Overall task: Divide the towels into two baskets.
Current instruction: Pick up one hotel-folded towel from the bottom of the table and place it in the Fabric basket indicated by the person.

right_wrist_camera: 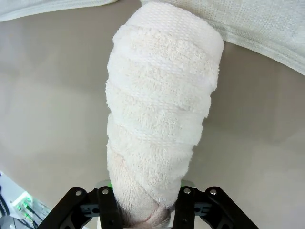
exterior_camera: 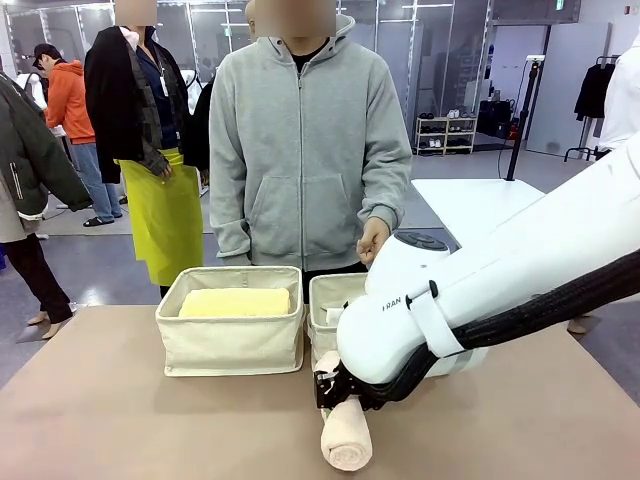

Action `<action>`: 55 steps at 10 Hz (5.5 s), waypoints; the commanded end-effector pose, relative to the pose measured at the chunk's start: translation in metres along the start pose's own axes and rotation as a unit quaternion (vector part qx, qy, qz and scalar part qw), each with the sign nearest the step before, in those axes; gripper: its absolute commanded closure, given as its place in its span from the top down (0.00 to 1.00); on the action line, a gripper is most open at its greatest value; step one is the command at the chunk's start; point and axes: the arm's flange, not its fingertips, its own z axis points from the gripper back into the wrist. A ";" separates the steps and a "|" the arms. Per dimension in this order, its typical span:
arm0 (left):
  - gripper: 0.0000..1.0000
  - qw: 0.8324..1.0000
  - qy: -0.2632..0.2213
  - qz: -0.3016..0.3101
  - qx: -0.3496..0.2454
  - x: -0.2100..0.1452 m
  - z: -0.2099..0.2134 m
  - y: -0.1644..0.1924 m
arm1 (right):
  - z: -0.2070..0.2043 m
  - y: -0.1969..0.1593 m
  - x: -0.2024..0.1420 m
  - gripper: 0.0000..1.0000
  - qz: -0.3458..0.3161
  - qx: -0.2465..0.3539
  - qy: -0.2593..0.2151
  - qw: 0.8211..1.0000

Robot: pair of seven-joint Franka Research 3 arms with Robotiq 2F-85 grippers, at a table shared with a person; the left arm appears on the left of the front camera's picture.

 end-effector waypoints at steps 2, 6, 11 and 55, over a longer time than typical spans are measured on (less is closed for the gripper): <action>1.00 1.000 -0.004 0.003 -0.005 -0.001 0.002 -0.004 | 0.091 0.017 -0.010 0.07 0.085 -0.001 -0.003 0.996; 1.00 1.000 -0.004 0.003 -0.005 -0.001 0.002 -0.004 | 0.155 0.024 0.019 0.07 0.325 -0.061 0.026 0.943; 1.00 1.000 -0.004 0.003 -0.005 -0.001 0.002 -0.004 | 0.153 0.011 0.028 0.07 0.384 -0.046 0.086 0.918; 1.00 1.000 -0.004 0.003 -0.005 -0.001 0.002 -0.004 | 0.096 -0.098 0.232 1.00 0.588 0.000 0.099 0.803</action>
